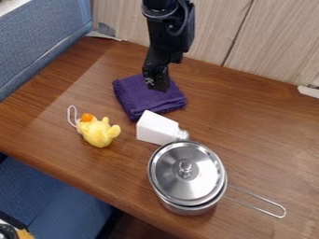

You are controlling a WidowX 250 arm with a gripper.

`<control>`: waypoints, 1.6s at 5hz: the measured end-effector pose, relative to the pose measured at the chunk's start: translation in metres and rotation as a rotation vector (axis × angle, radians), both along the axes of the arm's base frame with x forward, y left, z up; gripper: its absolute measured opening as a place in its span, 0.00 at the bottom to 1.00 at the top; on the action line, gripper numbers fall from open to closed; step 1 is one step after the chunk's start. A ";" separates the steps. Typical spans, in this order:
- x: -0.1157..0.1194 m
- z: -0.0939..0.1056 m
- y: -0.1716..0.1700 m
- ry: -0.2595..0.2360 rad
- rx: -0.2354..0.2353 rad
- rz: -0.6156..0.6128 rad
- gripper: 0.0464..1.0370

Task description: Place the lid to the upper right side of the table

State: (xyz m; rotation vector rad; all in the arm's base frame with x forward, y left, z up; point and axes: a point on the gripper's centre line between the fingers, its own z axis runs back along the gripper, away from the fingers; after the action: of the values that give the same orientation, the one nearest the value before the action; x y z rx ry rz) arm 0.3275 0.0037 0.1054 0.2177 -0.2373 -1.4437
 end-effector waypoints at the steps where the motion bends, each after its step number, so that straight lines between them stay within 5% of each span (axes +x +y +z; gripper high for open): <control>1: -0.002 -0.010 -0.001 0.032 -0.005 0.000 0.96; 4: -0.041 -0.018 -0.031 0.089 -0.016 -0.123 0.96; 6: -0.088 -0.052 -0.046 0.172 0.024 -0.274 0.96; 8: -0.091 -0.072 -0.058 0.229 0.066 -0.351 0.96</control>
State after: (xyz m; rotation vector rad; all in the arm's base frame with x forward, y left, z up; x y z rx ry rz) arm 0.2362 -0.0542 0.0333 0.0631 -0.0406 -1.8109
